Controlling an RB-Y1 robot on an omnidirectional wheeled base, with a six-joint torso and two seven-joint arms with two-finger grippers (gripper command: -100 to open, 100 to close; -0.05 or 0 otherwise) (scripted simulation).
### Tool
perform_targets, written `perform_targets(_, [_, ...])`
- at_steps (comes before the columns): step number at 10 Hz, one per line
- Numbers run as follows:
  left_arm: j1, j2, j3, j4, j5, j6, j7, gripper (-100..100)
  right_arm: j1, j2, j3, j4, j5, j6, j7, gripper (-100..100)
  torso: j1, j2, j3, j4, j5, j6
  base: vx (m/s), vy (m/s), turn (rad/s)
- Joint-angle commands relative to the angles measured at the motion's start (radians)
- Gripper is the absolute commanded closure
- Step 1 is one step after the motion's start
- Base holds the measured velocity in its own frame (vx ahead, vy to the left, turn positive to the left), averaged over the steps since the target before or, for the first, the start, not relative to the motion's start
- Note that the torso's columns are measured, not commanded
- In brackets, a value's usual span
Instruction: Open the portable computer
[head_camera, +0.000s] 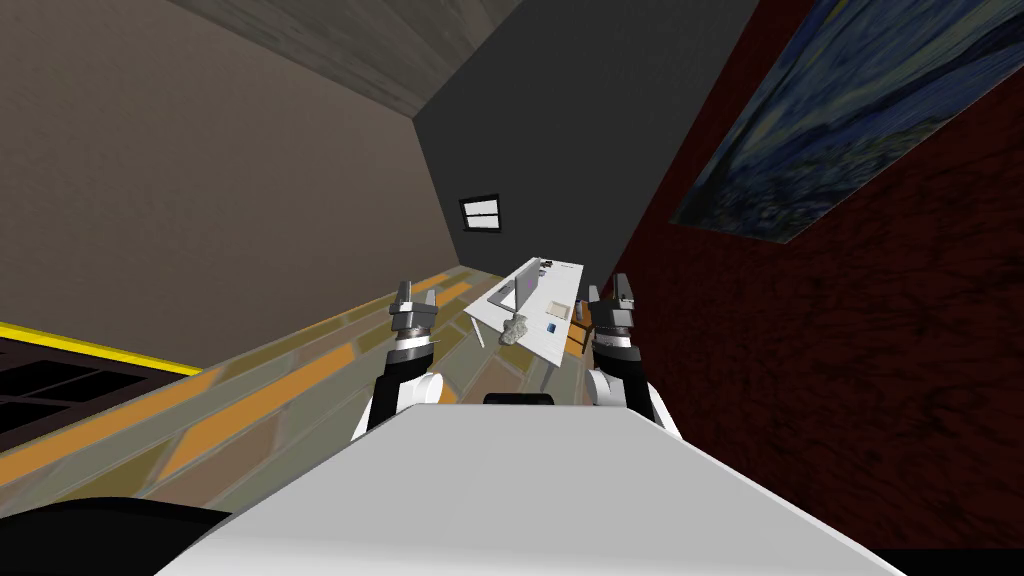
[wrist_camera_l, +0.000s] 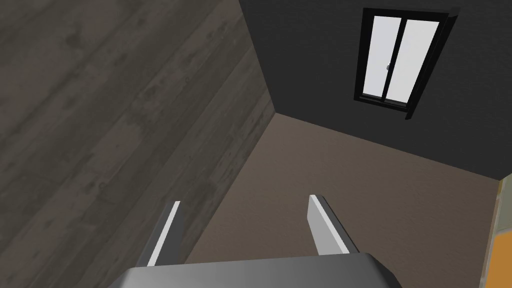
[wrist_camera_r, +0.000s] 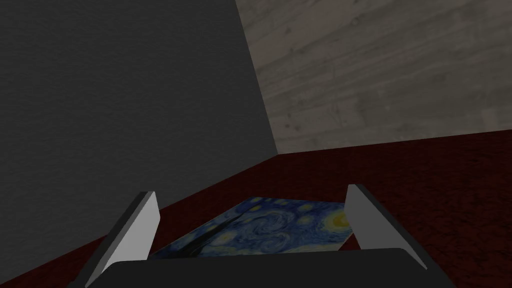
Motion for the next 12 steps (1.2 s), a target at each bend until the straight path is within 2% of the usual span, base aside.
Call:
perform_targets(1, [0.000, 0.000, 0.000, 0.000, 0.000, 0.000, 0.000, 0, 0.000, 0.000, 0.000, 0.000, 0.000, 0.000, 0.000, 0, 0.000, 0.040, -0.082, 0.041, 0.000, 0.000, 0.000, 0.000, 0.000])
perform_targets(9, [0.000, 0.000, 0.000, 0.000, 0.000, 0.000, 0.000, 0, 0.000, 0.000, 0.000, 0.000, 0.000, 0.000, 0.000, 0, 0.000, 0.618, -1.234, 0.617, 0.000, 0.000, 0.000, 0.000, 0.000])
perform_targets(10, [-0.010, 0.039, -0.003, 0.003, -0.004, 0.013, -0.001, -100, 0.000, 0.000, 0.000, 0.000, 0.000, 0.000, 0.000, 0, 0.000, 0.691, -1.382, 0.691, 0.000, 0.000, 0.008, -0.001, -0.034])
perform_targets(12, [-0.034, 0.088, -0.012, 0.010, -0.014, 0.042, -0.003, -100, 0.000, 0.000, 0.000, 0.000, 0.000, 0.000, 0.000, 0, 0.000, 0.734, -1.471, 0.734, 0.000, 0.000, 0.007, -0.001, -0.070])
